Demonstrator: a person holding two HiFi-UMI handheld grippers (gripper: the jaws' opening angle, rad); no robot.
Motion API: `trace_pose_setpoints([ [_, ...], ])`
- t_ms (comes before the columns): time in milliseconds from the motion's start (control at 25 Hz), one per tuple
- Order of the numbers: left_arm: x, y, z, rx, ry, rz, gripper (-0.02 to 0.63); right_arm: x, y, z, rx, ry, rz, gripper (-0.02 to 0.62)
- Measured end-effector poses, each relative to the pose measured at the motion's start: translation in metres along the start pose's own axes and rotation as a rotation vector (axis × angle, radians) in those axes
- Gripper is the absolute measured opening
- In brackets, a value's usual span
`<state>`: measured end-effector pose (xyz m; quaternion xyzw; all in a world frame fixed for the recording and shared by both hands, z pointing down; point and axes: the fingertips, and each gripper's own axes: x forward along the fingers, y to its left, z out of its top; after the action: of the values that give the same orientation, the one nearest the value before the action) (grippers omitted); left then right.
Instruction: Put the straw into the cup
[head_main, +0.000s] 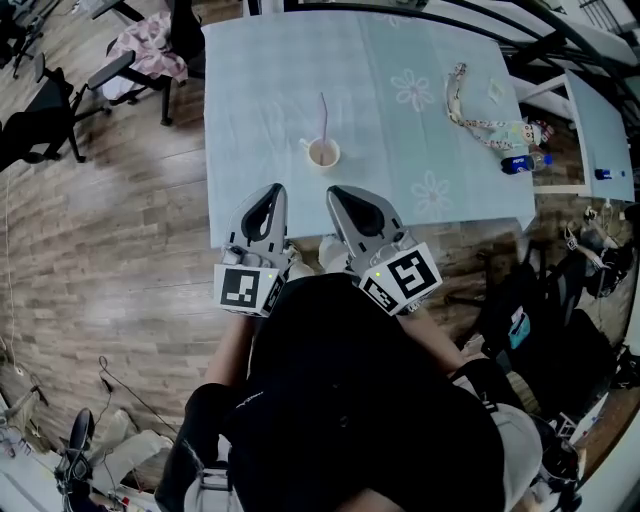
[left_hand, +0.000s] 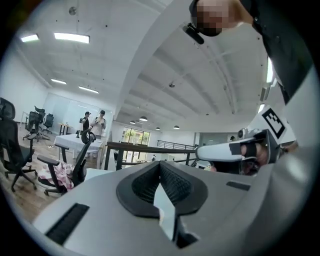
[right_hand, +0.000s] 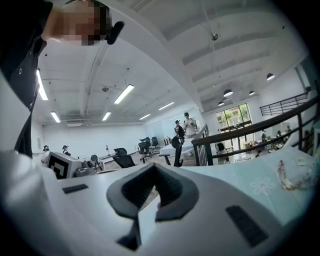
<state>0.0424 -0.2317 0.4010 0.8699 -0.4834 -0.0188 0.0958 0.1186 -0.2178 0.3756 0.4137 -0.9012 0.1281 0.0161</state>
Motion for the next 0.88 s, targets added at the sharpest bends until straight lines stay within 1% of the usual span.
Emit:
trace_pose_setpoints([
  [160,-0.020,-0.009,0.015,-0.023,-0.049,-0.018,0.014,-0.012,0.013,0.002,-0.015,-0.014,-0.024,0.008],
  [240,-0.029,-0.014,0.025,-0.021,-0.082,-0.035,0.014,-0.015,0.022,0.002,-0.015,-0.027,-0.024,0.008],
  [360,-0.042,-0.025,0.032,0.016,-0.103,-0.060,0.014,-0.019,0.037,0.003,-0.025,-0.044,-0.007,0.008],
  [440,-0.051,-0.031,0.030,0.042,-0.101,-0.069,0.014,-0.021,0.048,0.004,-0.056,-0.057,0.003,0.008],
  [520,-0.065,-0.032,0.029,0.048,-0.111,-0.075,0.014,-0.022,0.059,0.006,-0.085,-0.072,0.009,0.008],
  [640,-0.085,-0.027,0.025,0.033,-0.108,-0.053,0.014,-0.025,0.074,0.009,-0.089,-0.101,0.017,0.008],
  [720,-0.094,-0.024,0.028,0.030,-0.126,-0.037,0.014,-0.027,0.081,0.010,-0.088,-0.113,0.024,0.008],
  [880,-0.101,-0.026,0.034,0.051,-0.148,-0.041,0.014,-0.030,0.091,0.009,-0.093,-0.116,0.036,0.008],
])
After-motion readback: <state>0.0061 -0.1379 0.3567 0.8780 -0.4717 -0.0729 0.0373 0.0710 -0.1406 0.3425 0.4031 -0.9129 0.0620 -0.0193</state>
